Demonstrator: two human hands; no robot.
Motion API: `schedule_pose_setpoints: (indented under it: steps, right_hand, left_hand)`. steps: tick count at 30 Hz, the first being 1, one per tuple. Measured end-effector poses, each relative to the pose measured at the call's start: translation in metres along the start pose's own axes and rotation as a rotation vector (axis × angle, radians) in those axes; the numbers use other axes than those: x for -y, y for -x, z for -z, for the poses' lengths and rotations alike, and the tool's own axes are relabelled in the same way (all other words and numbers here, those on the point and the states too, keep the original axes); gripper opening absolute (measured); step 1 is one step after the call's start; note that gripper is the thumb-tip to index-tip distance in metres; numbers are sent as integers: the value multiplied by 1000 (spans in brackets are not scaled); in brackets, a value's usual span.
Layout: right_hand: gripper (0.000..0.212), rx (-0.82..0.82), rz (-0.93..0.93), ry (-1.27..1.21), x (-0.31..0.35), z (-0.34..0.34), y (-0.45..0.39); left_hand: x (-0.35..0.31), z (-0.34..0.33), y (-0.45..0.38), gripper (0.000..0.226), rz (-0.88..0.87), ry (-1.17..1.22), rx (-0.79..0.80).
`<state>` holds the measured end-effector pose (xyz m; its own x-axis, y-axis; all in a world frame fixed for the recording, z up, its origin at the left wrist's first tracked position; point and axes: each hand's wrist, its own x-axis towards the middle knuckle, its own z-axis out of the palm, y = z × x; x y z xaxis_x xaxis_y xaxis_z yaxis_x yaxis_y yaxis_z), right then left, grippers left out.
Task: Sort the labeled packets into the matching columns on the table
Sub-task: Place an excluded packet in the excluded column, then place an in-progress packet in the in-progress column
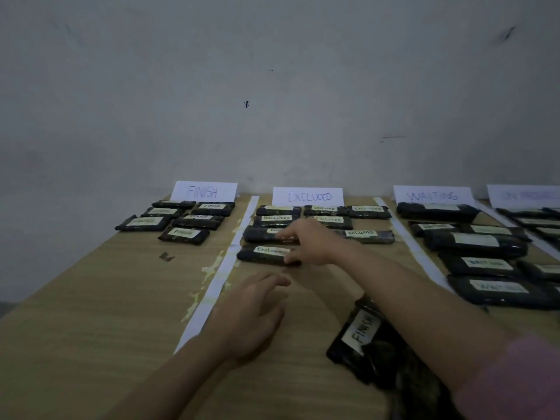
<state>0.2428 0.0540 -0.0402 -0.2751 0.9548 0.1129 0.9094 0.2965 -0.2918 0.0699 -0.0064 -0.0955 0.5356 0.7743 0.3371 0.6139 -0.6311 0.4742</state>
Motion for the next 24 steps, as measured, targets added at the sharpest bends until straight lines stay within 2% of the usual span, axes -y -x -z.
schedule_pose_setpoints:
  steps: [5,10,13,19,24]
  right_hand:
    - [36,-56,54,-5,-17,41,53]
    - [38,-119,-7,16,-44,61,119]
    - [34,-149,-40,16,-61,61,159]
    - [28,-39,-120,40,-93,54,217]
    - [40,-35,-205,-28,-100,50,237]
  left_hand:
    - [-28,-5,-27,32,-134,16,18]
    - [-62,-18,-51,33,-253,-4,42]
    - [-81,-29,-61,34,-316,-11,112]
    - [-111,-48,-72,33,-402,5,250]
    - [-123,-56,-76,33,-400,-14,307]
